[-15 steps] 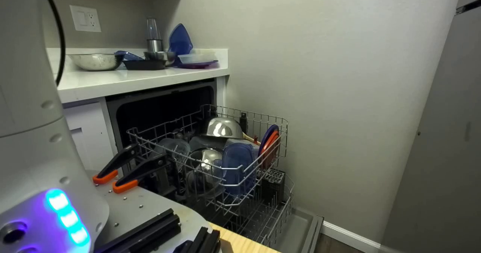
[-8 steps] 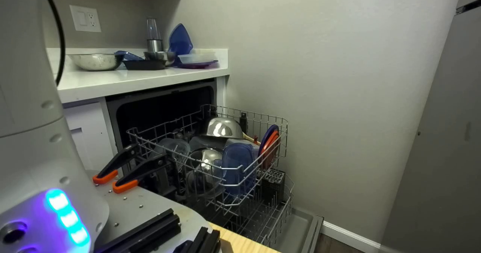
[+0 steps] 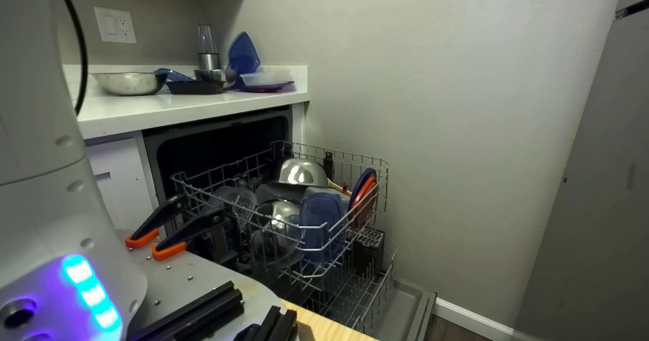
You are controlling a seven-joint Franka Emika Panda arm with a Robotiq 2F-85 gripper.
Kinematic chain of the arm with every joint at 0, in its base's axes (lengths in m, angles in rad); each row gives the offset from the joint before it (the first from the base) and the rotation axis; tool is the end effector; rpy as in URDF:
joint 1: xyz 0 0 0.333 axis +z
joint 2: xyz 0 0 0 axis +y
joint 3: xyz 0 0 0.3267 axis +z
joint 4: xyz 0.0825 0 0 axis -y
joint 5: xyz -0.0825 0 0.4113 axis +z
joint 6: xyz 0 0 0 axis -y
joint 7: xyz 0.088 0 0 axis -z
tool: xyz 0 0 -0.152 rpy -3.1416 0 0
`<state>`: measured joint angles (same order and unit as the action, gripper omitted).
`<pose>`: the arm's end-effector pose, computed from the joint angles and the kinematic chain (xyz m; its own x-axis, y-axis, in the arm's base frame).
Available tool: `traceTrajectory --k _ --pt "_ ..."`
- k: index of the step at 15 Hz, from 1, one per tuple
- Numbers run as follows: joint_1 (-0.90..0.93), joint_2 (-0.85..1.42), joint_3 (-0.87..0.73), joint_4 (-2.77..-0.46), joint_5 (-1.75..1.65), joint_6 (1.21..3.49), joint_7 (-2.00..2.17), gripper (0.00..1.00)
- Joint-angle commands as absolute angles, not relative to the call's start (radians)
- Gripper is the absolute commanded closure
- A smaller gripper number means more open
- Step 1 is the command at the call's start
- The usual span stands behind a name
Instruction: Pick up the black lunch box and place it upside down in the dishwasher tray
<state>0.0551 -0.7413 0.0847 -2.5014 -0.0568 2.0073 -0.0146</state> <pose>0.3794 0.0491 0.5070 0.9568 0.1658 0.2388 0.1413 -0.9831 0.1162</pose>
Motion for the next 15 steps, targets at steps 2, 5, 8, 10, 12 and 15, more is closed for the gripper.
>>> traceTrajectory --k 2,5,8,10,12,15 --pt "0.055 -0.706 0.091 -2.493 -0.069 2.032 0.001 0.00" --pt "0.087 -0.602 0.135 -2.458 -0.072 2.137 -0.003 0.00" --pt "0.152 -0.470 0.207 -2.394 -0.084 2.262 -0.029 0.00" --pt "0.191 -0.383 0.246 -2.331 -0.092 2.305 -0.045 0.00" --pt "0.221 -0.297 0.277 -2.266 -0.115 2.333 -0.071 0.00" --pt "0.269 -0.187 0.280 -2.184 -0.108 2.367 -0.169 0.00"
